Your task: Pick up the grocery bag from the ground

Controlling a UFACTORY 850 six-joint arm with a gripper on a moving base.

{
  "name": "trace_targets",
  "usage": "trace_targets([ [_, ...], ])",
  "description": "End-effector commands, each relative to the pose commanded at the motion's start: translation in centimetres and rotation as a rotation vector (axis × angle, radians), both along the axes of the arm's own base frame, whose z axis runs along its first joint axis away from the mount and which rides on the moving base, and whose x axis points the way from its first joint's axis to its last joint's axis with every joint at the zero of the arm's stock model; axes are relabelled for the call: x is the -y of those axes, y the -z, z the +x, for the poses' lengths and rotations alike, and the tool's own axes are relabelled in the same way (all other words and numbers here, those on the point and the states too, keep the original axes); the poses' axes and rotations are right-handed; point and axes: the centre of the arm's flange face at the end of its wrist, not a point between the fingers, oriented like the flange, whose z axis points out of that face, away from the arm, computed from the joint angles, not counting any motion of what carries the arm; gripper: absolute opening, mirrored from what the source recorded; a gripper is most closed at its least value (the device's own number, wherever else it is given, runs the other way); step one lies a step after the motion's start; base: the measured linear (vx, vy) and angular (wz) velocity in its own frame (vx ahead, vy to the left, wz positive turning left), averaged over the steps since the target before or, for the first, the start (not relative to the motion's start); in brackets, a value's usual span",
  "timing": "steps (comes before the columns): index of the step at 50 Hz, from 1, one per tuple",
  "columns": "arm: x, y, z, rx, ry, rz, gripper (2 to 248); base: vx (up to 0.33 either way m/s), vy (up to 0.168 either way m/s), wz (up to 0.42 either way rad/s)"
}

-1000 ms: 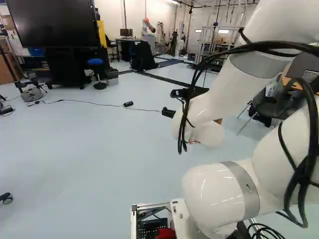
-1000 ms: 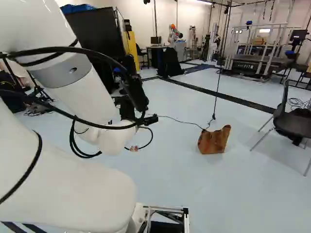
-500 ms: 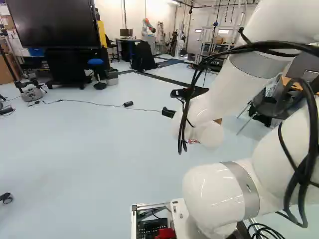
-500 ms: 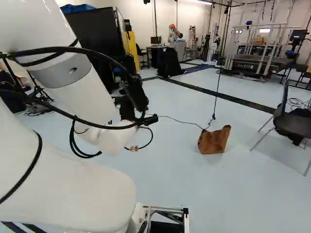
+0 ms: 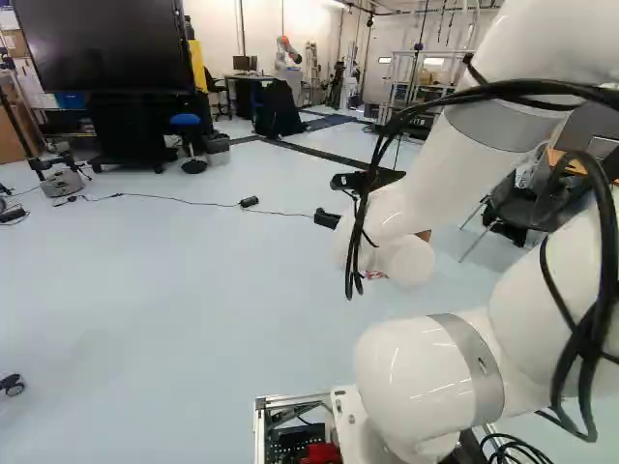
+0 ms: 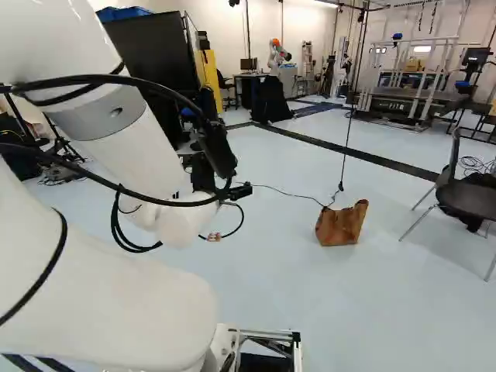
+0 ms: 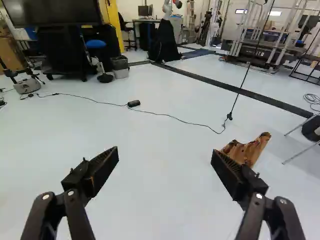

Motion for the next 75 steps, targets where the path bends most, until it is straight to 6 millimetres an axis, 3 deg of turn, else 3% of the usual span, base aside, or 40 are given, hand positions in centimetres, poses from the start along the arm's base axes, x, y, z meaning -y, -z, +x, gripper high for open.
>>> trace_targets([
  [34,0.0,0.0,0.0,0.0,0.0,0.0,247,0.083,-0.001,0.043],
  [75,0.0,0.0,0.0,0.0,0.0,0.0,247,0.18,-0.068,-0.358],
])
